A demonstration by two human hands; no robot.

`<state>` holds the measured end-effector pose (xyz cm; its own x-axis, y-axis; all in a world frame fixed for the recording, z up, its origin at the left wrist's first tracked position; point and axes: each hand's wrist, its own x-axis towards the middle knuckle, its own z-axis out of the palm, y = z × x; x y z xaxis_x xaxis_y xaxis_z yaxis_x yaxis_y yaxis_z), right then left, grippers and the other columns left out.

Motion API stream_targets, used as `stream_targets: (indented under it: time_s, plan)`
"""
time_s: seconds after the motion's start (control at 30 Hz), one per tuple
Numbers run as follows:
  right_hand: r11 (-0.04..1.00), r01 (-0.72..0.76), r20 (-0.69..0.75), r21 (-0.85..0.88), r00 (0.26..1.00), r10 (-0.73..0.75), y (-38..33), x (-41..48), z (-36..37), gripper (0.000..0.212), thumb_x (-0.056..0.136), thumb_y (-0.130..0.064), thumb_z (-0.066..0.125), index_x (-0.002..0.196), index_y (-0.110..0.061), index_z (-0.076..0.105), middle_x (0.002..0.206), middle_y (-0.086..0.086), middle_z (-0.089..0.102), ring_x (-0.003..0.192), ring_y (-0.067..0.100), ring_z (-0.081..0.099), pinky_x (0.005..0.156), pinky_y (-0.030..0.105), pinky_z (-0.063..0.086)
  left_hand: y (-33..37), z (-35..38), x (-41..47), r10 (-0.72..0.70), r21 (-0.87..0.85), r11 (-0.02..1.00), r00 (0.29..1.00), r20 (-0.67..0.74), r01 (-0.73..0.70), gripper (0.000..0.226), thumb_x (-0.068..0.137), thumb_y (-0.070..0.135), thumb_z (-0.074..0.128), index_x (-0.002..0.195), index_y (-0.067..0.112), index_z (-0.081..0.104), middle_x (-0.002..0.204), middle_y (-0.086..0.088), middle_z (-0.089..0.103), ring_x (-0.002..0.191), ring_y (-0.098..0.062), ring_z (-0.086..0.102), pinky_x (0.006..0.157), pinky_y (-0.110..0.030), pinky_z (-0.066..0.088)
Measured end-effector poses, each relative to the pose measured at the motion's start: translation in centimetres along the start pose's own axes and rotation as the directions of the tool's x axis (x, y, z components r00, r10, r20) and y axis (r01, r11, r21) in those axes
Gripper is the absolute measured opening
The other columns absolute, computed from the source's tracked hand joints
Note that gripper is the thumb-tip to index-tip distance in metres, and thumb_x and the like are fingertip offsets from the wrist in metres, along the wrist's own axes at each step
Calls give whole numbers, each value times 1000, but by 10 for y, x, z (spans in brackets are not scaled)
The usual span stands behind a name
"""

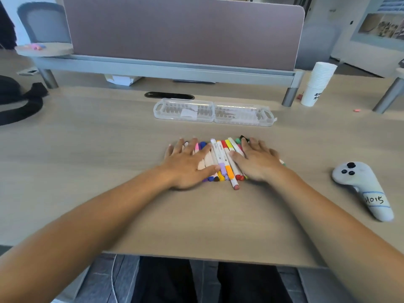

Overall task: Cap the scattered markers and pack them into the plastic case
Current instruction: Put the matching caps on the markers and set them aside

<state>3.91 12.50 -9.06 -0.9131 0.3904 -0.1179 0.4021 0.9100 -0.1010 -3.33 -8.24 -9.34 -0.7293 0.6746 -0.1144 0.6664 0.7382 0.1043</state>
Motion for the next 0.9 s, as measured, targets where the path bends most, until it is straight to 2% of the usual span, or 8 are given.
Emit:
stream_targets:
  time_s: [0.1, 0.17, 0.3, 0.4, 0.47, 0.57, 0.73, 0.9]
  plan:
    - [986, -138, 9, 97, 990, 138, -23, -2, -2, 65, 99, -51, 14, 158, -25, 4, 166, 2, -1, 152, 28, -1, 117, 56, 7, -15, -13, 9, 39, 34, 999, 999, 15, -39, 80, 85, 81, 16, 153, 45, -4, 164, -1, -14, 148, -26, -23, 119, -50, -11]
    - [978, -152, 5, 147, 988, 153, -30, -7, -5, 64, 98, -49, 13, 158, -28, 5, 166, 2, 0, 151, 30, 3, 115, 58, 7, -18, -19, 9, 41, 9, 999, 998, -38, -41, 81, 85, 80, 18, 154, 44, 1, 164, 0, -12, 148, -24, -24, 120, -49, -11]
    - [995, 64, -18, 73, 998, -63, -11, -25, -14, 70, 91, -74, 12, 154, -46, 2, 166, -3, -4, 150, 30, 4, 114, 55, 14, -4, -14, -4, 124, -90, 987, 988, -95, -132, 94, 69, 95, 27, 151, 54, 4, 164, 9, -10, 149, -20, -22, 120, -46, -10]
    - [957, 286, 27, -47, 958, -285, 5, -35, -12, 91, 68, -95, 11, 148, -55, -5, 164, -9, -11, 151, 27, -5, 113, 56, 14, 5, -2, -7, 129, -42, 990, 988, -81, -133, 104, 58, 101, 32, 146, 61, -5, 162, 14, -17, 147, -21, -26, 120, -50, -10]
    - [928, 350, 39, -127, 937, -348, 11, -33, -8, 101, 57, -102, 10, 145, -58, -14, 164, -9, -16, 151, 28, -9, 115, 58, 11, 5, 3, -4, 102, 7, 995, 993, -58, -102, 106, 56, 102, 32, 144, 61, -10, 162, 12, -19, 148, -25, -24, 121, -51, -6]
    - [929, 345, 23, -136, 938, -345, 14, -27, -4, 100, 59, -101, 12, 145, -58, -15, 164, -6, -15, 151, 30, -7, 116, 59, 11, 3, 4, -1, 99, 22, 995, 994, -51, -98, 102, 55, 103, 28, 142, 65, -9, 163, 10, -13, 150, -26, -16, 122, -49, -1]
    - [950, 291, -37, -111, 954, -296, 1, -23, 2, 92, 70, -90, 5, 152, -50, -2, 166, -4, -7, 152, 29, -2, 115, 56, 20, -7, 6, 4, 108, -9, 994, 981, -160, -111, 90, 61, 99, 18, 143, 65, 8, 165, 8, 4, 152, -24, -2, 122, -48, 8]
    - [950, 308, -61, -55, 948, -311, 3, -26, 1, 90, 70, -89, 3, 151, -51, -7, 165, -4, -12, 152, 27, -6, 116, 54, 19, -5, 8, -3, 64, -48, 996, 967, -246, -78, 110, 53, 104, 16, 150, 51, 18, 164, 5, 13, 151, -20, 6, 123, -43, 10]
